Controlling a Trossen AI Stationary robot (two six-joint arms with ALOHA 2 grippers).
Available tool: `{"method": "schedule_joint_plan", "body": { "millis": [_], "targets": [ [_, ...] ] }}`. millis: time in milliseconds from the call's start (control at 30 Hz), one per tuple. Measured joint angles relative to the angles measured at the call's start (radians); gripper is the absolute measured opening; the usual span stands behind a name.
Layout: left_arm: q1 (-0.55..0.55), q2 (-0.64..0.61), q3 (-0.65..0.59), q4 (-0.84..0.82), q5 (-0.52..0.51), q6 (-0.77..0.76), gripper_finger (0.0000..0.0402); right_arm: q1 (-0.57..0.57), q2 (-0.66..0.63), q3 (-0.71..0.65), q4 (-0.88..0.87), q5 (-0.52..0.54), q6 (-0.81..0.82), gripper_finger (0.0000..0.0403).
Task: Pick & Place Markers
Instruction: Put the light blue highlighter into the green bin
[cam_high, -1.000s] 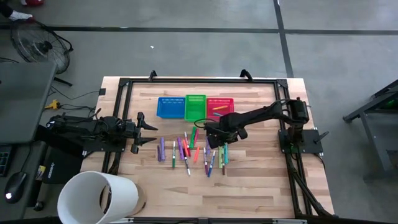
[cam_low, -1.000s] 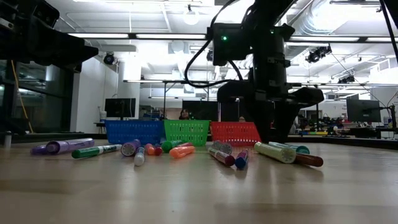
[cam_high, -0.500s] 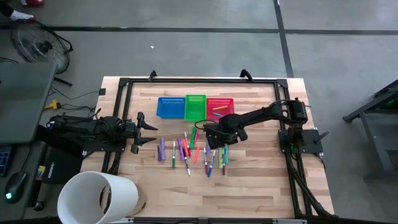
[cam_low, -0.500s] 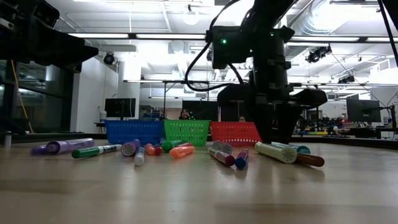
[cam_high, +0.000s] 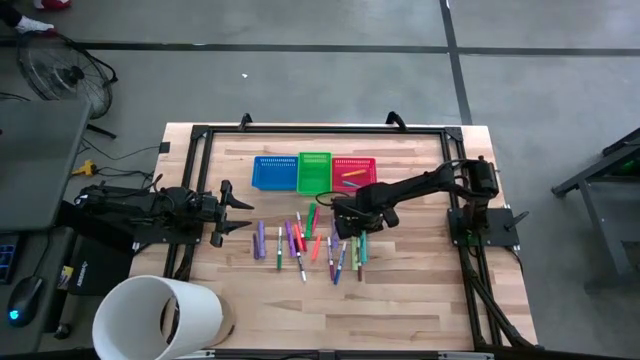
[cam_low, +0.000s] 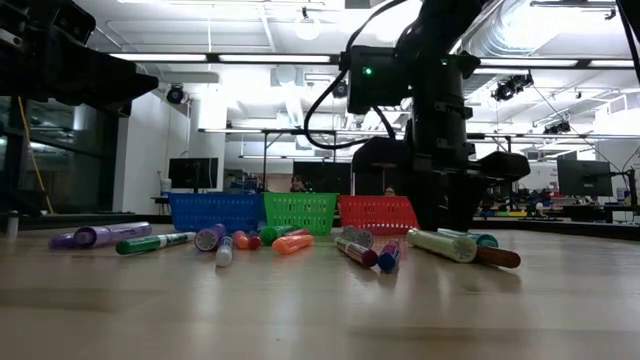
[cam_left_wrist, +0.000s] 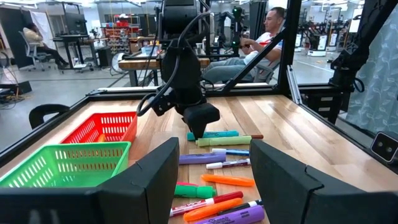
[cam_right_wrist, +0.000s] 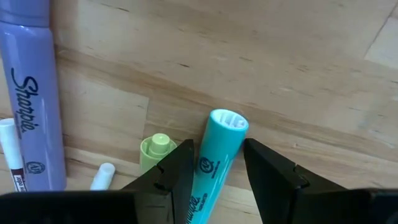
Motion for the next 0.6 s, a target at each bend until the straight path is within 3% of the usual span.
{"method": "schedule_joint_plan", "body": {
  "millis": [167, 400, 600],
  "targets": [
    [0.0, 0.0, 0.0, 0.0, 0.0, 0.0, 0.0195, -0.005, 0.001, -0.001, -0.002, 0.009, -0.036, 0.0118],
    [0.0, 0.0, 0.0, 0.0, 0.0, 0.0, 0.0195, -0.006, 0.001, -0.002, -0.009, 0.015, -0.082, 0.0059],
    [0.0, 0.0, 0.0, 0.0, 0.0, 0.0, 0.0195, -0.011, -0.005, 0.015, -0.024, 0.01, -0.16, 0.0058]
  ]
}}
